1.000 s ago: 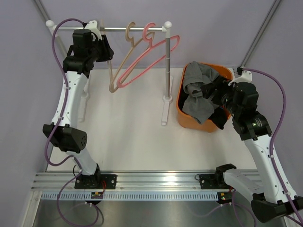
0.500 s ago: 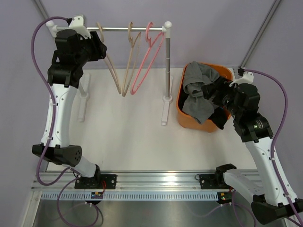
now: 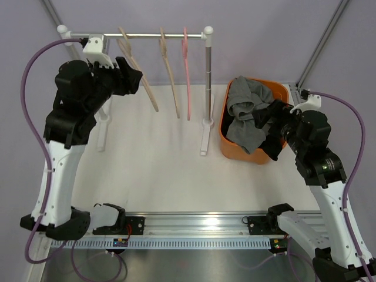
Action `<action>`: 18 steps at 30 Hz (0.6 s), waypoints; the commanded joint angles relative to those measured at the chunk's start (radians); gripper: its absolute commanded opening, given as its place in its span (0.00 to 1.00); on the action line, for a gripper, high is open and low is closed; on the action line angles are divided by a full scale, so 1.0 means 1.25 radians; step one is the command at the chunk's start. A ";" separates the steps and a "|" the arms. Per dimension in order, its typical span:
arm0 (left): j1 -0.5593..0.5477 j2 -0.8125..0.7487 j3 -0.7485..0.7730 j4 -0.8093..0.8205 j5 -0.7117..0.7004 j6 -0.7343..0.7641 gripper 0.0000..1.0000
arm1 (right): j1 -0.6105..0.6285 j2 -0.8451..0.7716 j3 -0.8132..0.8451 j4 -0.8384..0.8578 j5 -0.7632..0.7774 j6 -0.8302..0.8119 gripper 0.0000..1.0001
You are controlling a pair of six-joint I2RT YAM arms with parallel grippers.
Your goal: Remove the shorts from the hanger
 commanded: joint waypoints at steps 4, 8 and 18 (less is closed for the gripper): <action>-0.185 -0.172 -0.190 0.073 -0.068 0.001 0.61 | -0.001 -0.044 0.046 -0.043 0.010 -0.031 0.99; -0.262 -0.265 -0.355 0.131 -0.076 -0.029 0.61 | -0.001 -0.069 0.052 -0.066 0.037 -0.038 0.99; -0.368 -0.359 -0.530 0.164 -0.082 -0.021 0.63 | -0.001 -0.114 0.064 -0.102 0.075 -0.049 0.99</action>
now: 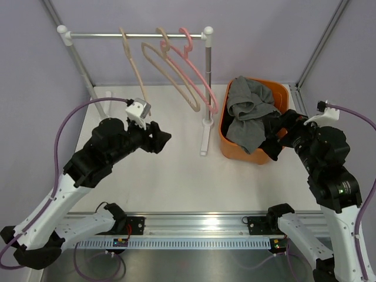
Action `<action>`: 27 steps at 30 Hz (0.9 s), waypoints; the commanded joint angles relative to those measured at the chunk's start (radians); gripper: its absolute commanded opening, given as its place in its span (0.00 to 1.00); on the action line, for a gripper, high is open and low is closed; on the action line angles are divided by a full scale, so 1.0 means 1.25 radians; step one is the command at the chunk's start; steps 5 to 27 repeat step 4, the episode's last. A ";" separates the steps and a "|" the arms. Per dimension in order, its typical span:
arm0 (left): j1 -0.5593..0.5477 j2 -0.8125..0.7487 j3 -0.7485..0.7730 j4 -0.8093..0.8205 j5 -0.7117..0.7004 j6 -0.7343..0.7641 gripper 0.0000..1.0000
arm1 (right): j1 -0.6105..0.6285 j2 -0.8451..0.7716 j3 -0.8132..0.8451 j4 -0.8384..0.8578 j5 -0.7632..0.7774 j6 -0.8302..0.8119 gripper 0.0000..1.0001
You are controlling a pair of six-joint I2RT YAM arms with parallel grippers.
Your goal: Remove the shorts from the hanger
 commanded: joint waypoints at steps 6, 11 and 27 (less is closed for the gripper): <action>-0.016 -0.054 0.000 0.055 -0.019 0.002 0.64 | -0.001 -0.008 0.037 -0.016 0.039 -0.011 1.00; -0.016 -0.054 0.000 0.055 -0.019 0.002 0.64 | -0.001 -0.008 0.037 -0.016 0.039 -0.011 1.00; -0.016 -0.054 0.000 0.055 -0.019 0.002 0.64 | -0.001 -0.008 0.037 -0.016 0.039 -0.011 1.00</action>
